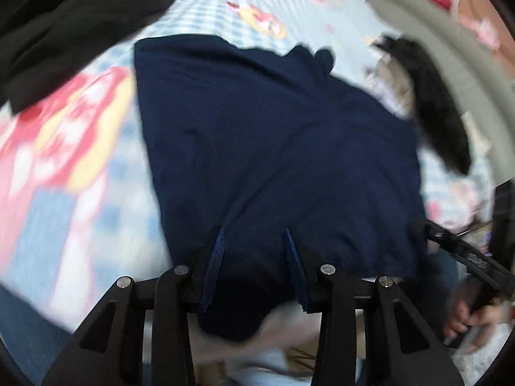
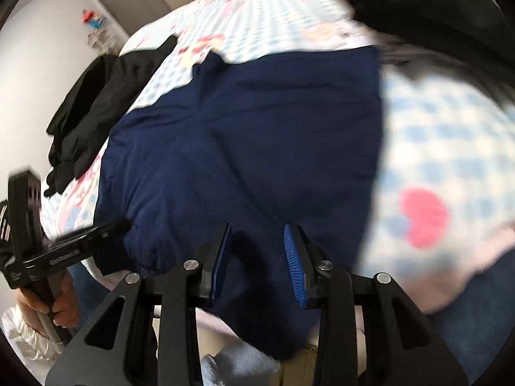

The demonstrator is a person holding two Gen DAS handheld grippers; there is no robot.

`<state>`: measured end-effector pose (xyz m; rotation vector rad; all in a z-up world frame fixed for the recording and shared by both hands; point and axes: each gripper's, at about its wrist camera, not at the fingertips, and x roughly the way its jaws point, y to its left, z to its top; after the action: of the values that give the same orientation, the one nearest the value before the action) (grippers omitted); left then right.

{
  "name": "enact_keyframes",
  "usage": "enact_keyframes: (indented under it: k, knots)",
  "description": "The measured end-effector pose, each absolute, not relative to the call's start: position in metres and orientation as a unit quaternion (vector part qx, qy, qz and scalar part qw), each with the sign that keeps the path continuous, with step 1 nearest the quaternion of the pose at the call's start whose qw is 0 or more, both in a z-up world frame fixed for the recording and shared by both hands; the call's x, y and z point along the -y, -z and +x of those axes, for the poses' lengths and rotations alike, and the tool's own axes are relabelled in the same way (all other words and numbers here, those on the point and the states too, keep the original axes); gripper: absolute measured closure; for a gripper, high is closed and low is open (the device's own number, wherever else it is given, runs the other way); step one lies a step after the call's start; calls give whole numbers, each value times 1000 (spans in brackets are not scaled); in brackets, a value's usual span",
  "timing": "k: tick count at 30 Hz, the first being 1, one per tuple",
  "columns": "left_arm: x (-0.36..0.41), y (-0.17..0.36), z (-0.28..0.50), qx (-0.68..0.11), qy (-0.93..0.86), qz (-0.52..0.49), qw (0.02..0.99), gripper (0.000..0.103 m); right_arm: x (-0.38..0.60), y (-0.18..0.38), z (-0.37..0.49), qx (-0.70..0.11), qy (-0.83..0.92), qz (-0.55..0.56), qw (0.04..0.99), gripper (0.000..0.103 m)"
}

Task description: Fold clothes

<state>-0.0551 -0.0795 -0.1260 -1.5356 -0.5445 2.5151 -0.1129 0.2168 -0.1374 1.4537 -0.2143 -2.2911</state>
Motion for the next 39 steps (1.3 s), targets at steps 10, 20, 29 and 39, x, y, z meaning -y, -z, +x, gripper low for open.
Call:
enact_keyframes:
  k: [10,20,29,39]
  knots:
    - [88,139,-24,197,-818,-538,53,69,-207,155,-92,65,811,538,221,65]
    - [101,136,-11,233,-827,-510,38,69,-226,146,-78,78,823,527,199,61]
    - [62,110,-29,225,-848,-468,103,68,-248,148,-73,117,819,529,190,58]
    - [6,130,-73,174,-828,-515,141,70,-249,175,-77,158,786,559,213,64]
